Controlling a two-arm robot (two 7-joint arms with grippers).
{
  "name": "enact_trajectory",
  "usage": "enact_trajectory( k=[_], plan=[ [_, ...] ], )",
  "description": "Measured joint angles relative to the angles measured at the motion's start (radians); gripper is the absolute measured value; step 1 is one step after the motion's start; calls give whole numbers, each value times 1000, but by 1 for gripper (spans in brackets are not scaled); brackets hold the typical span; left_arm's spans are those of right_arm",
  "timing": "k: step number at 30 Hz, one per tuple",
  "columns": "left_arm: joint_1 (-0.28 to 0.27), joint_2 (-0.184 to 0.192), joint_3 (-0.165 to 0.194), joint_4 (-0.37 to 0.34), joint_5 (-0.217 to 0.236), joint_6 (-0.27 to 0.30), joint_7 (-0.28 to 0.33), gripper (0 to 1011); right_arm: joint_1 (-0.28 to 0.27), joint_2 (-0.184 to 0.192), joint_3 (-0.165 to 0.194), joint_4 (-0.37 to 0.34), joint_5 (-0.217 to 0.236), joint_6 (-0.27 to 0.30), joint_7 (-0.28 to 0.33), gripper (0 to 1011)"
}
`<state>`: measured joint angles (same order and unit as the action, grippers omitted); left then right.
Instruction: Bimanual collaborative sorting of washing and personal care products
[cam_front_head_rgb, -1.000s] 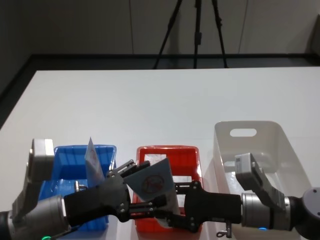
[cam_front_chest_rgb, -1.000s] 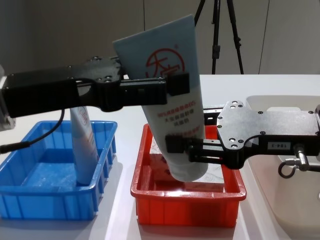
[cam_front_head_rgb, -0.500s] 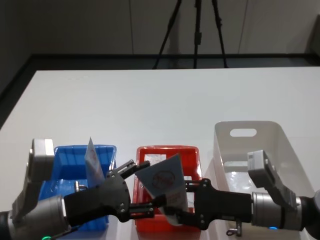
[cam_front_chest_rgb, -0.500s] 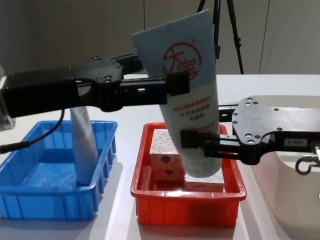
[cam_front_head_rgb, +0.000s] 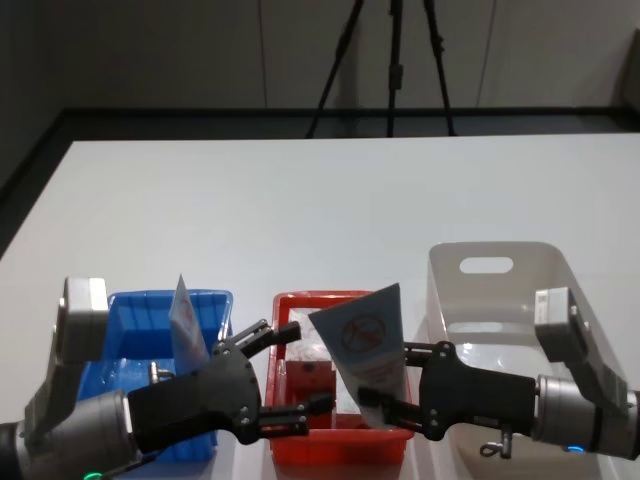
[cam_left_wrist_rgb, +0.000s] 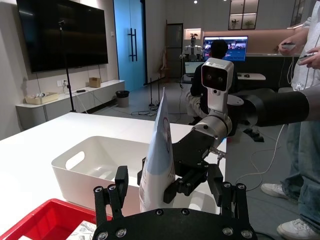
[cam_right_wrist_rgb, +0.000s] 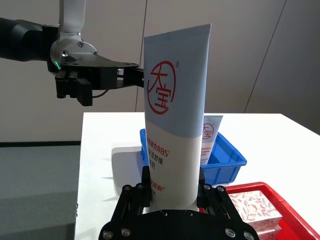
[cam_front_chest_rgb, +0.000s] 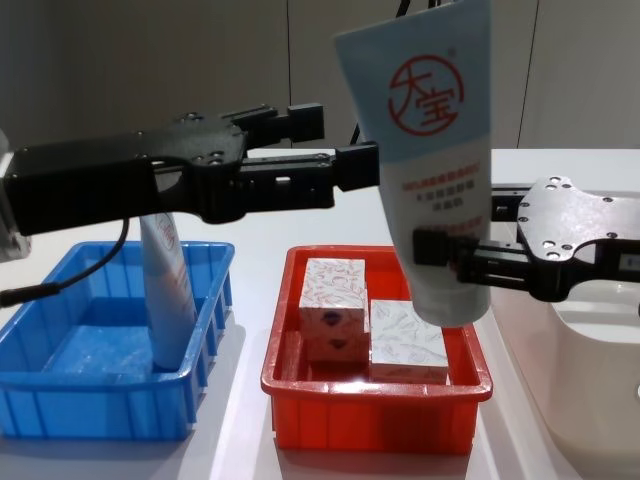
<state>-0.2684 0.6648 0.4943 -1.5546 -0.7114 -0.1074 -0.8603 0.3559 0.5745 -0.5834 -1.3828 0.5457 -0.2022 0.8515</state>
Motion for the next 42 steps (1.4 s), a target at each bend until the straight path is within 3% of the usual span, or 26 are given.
enact_trajectory(
  k=[17,42],
  plan=[
    [0,0,0,0,0,0,0,1002,-41,11,85,-4,3,2,-87,484],
    [0,0,0,0,0,0,0,1002,-66,-25,194,27,-67,16,-237,484]
  ],
)
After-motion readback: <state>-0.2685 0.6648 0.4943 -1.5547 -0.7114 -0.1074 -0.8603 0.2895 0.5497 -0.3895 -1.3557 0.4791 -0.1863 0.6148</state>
